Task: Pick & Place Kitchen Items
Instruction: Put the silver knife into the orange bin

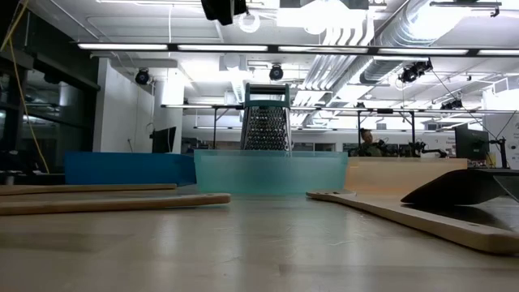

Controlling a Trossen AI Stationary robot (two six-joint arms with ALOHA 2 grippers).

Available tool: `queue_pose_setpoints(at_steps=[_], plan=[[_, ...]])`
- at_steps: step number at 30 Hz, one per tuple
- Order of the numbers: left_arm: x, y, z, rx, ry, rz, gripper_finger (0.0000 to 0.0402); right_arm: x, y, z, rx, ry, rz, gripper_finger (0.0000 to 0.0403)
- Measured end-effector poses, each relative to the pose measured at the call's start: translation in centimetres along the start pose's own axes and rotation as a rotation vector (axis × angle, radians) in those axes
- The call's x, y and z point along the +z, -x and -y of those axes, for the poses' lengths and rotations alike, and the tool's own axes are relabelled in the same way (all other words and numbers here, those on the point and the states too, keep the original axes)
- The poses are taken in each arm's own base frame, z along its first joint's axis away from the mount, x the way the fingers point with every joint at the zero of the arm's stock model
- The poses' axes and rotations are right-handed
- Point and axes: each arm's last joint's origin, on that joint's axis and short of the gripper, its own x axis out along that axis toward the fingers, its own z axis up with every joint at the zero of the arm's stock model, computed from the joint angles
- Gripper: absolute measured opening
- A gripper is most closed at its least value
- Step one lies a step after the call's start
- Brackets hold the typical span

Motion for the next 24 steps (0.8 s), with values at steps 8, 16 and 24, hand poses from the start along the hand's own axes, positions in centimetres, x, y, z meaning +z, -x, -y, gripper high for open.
queue_pose_setpoints(at_steps=[8, 16, 24], plan=[[-0.5, 0.0, 1.7, -0.014, -0.074, -0.007, 0.0, -0.2, -2.8, -1.8, -0.171, -0.094, -0.002, 0.0049], [-0.6, 0.0, 2.2, -0.025, -0.086, -0.012, 0.0, 2.1, -2.9, -1.7, -0.288, -0.115, 0.118, 0.0007], [-0.6, 0.0, 2.1, -0.025, -0.083, -0.013, 0.0, 2.5, -2.8, -1.6, -0.248, -0.025, 0.212, 0.0042]])
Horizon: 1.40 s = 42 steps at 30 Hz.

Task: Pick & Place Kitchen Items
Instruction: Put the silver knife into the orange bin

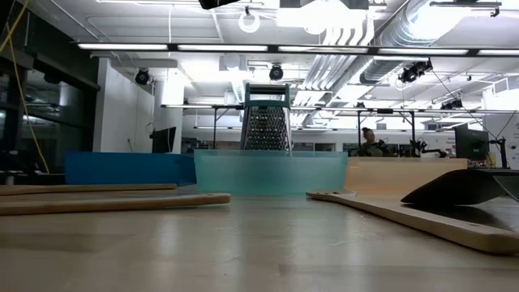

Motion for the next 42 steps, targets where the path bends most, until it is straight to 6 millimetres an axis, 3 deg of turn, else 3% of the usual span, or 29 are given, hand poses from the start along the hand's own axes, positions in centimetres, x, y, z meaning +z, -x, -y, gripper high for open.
queue_pose_setpoints(at_steps=[6, 13, 18, 23, 28, 36, 42], plan=[[0.0, 0.0, 0.0, 0.0, 0.001, 0.001, 0.0, 0.8, 0.0, 0.4, -0.065, 0.006, 0.046, 0.0114], [0.1, 0.0, 0.0, -0.001, 0.007, 0.008, 0.0, 1.2, 0.1, -0.2, 0.058, 0.106, 0.183, 0.0174], [0.4, 0.0, 0.0, -0.007, 0.017, 0.037, 0.0, 1.8, 0.0, -0.7, 0.038, 0.184, 0.167, 0.0178], [0.4, 0.0, 0.0, -0.008, 0.035, 0.037, 0.0, 2.7, 0.2, 0.2, -0.159, -0.052, 0.119, 0.0176], [0.4, 0.0, 0.0, -0.008, 0.039, 0.038, 0.0, 1.9, 0.1, 1.4, -0.261, -0.163, 0.072, 0.0178], [0.4, 0.0, 0.0, -0.008, 0.037, 0.037, 0.0, 2.4, 0.0, 0.7, -0.249, -0.188, 0.062, 0.0178], [0.4, 0.0, 0.0, -0.007, 0.031, 0.036, 0.0, 2.7, -2.0, 0.3, -0.222, -0.208, 0.036, 0.0178]])
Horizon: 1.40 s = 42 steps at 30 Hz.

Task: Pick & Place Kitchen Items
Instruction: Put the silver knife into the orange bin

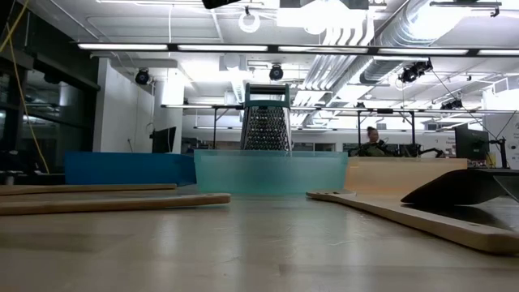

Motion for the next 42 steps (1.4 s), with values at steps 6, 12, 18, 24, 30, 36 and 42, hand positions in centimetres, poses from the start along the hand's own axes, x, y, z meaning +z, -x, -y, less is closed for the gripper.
queue_pose_setpoints(at_steps=[6, 12, 18, 24, 30, 36, 42], plan=[[-0.1, 0.0, 0.0, 0.001, -0.004, -0.007, 0.0, 0.2, -1.3, 0.0, -0.038, -0.022, -0.008, 0.0178], [-0.1, 0.0, 0.0, 0.0, -0.004, -0.007, 0.0, 0.2, -1.3, 0.2, -0.069, -0.024, -0.014, 0.0178], [-0.1, 0.0, 0.0, 0.0, -0.004, -0.007, 0.0, 0.2, -1.3, 0.3, -0.086, -0.018, -0.017, 0.0178], [-0.1, 0.0, 0.0, -0.001, -0.004, -0.007, 0.0, 0.3, -1.3, 0.5, -0.12, -0.008, -0.021, 0.0178], [-0.1, 0.0, 0.0, -0.002, -0.004, -0.007, 0.0, 0.2, -1.3, 0.6, -0.134, 0.013, -0.042, 0.0178], [-0.1, 0.0, 0.0, -0.002, -0.004, -0.007, 0.0, 0.1, -1.3, 0.4, -0.094, 0.019, -0.035, 0.0178], [-0.1, 0.0, 0.0, -0.002, -0.004, -0.007, 0.0, 0.3, -1.3, 0.6, -0.115, 0.014, -0.012, 0.0178]])
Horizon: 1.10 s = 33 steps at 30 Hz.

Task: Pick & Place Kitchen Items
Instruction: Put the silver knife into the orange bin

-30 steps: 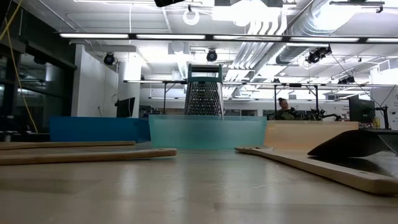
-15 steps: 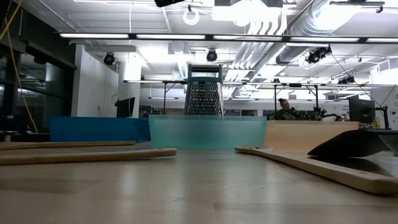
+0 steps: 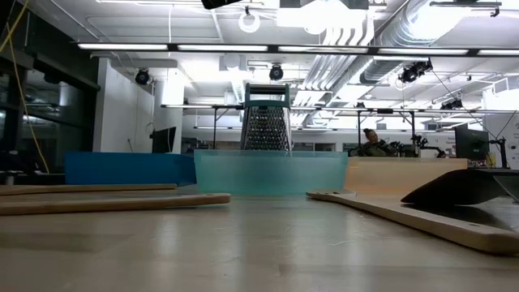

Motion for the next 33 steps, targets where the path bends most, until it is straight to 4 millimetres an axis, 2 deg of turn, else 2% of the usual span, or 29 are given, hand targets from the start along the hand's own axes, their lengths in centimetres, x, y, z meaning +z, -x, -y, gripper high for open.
queue_pose_setpoints(at_steps=[25, 33], plan=[[0.0, 0.0, 0.0, 0.0, -0.019, 0.0, 0.0, 0.1, -0.3, 0.3, -0.005, 0.011, -0.001, 0.0178], [0.0, 0.0, 0.0, 0.0, -0.019, 0.0, 0.0, 0.3, -1.2, 0.1, -0.004, 0.009, 0.008, 0.0178]])
